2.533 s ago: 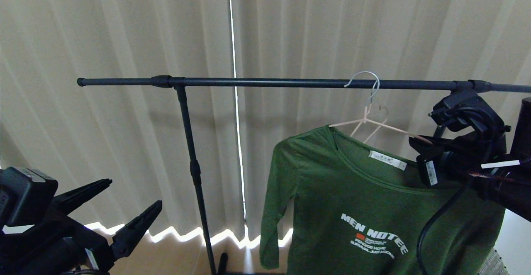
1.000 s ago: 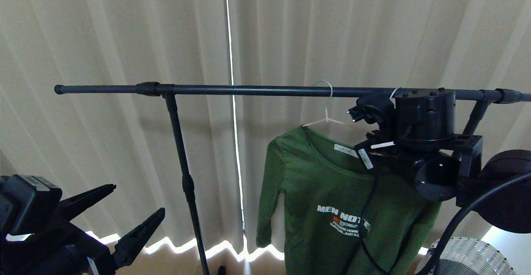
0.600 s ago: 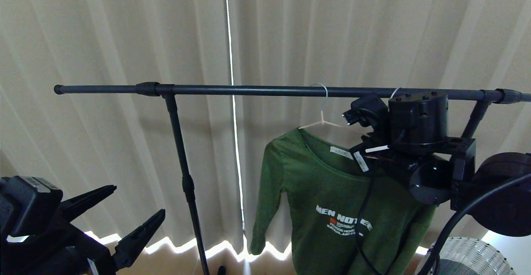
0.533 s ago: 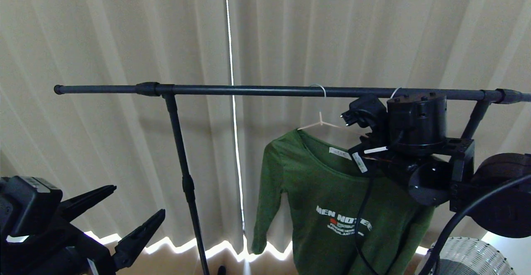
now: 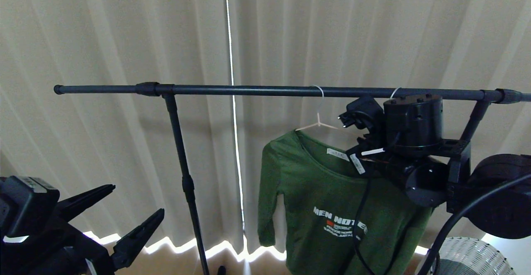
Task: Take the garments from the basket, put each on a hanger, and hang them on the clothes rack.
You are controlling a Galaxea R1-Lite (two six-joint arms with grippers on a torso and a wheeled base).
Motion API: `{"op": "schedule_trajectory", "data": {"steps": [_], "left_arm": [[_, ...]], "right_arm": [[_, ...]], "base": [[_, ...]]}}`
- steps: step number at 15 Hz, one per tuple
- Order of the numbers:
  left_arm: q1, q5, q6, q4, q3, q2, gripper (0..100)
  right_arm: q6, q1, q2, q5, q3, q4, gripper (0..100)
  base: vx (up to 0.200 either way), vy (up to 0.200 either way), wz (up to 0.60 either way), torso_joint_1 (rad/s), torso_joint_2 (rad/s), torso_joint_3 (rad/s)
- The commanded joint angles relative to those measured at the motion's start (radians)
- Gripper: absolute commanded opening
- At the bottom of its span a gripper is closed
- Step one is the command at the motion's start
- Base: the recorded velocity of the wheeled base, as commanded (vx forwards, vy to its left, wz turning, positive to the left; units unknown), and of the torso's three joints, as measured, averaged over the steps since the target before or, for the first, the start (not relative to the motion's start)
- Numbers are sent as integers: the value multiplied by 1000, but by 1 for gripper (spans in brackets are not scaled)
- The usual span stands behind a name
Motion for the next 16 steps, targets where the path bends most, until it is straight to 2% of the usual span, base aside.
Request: {"op": "schedule_trajectory", "data": {"steps": [1, 4, 6, 8, 11, 13, 16], "left_arm": [[0, 0, 0, 0, 1, -5, 100], [0, 0, 0, 0, 0, -8, 100], [0, 0, 0, 0, 1, -8, 100], [0, 0, 0, 0, 0, -14, 100], [0, 0, 2, 0, 1, -15, 100], [0, 2, 2, 0, 3, -29, 100], [0, 0, 2, 1, 3, -49, 100]], "right_arm": [[2, 6, -5, 3, 7, -3, 100], [16, 40, -21, 20, 22, -7, 100], [25, 47, -31, 79, 33, -17, 100], [69, 49, -33, 135, 56, -61, 100], [75, 47, -36, 188, 98, -135, 100], [75, 47, -73, 192, 156, -215, 100], [75, 44, -162, 198, 194, -230, 100]], "base": [[0, 0, 0, 0, 0, 0], [0, 0, 0, 0, 0, 0], [0, 0, 0, 0, 0, 0], [0, 0, 0, 0, 0, 0], [0, 0, 0, 0, 0, 0], [0, 0, 0, 0, 0, 0], [0, 0, 0, 0, 0, 0]]}}
